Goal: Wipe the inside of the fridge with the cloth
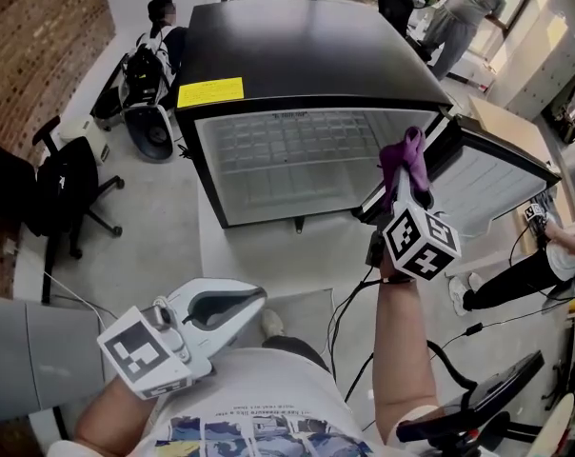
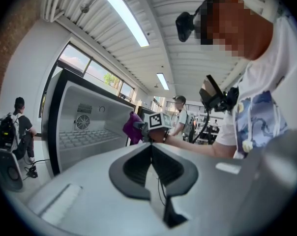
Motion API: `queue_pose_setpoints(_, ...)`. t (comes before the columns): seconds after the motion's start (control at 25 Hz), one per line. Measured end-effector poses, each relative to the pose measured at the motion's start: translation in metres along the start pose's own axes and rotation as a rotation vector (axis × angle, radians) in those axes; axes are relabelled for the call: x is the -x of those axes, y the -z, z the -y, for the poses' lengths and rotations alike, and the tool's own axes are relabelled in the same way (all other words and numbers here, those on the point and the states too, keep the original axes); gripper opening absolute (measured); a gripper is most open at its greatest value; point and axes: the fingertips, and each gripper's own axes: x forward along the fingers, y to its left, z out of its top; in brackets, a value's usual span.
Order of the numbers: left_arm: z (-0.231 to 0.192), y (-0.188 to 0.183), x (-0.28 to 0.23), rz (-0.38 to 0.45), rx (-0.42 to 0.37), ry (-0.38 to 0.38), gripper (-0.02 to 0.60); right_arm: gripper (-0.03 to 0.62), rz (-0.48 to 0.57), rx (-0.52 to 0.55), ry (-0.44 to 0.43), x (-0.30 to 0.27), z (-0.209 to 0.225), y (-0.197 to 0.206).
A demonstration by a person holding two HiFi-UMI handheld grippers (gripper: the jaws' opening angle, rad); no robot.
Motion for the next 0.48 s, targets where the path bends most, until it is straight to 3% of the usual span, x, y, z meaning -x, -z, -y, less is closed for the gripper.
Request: queue_pose_setpoints(0.48,-0.01,-0.001,-0.007,-0.005,0.0,-0.022,0.008,0.052,-0.009,-0.043,0.072,-0.055,0.004,0.0)
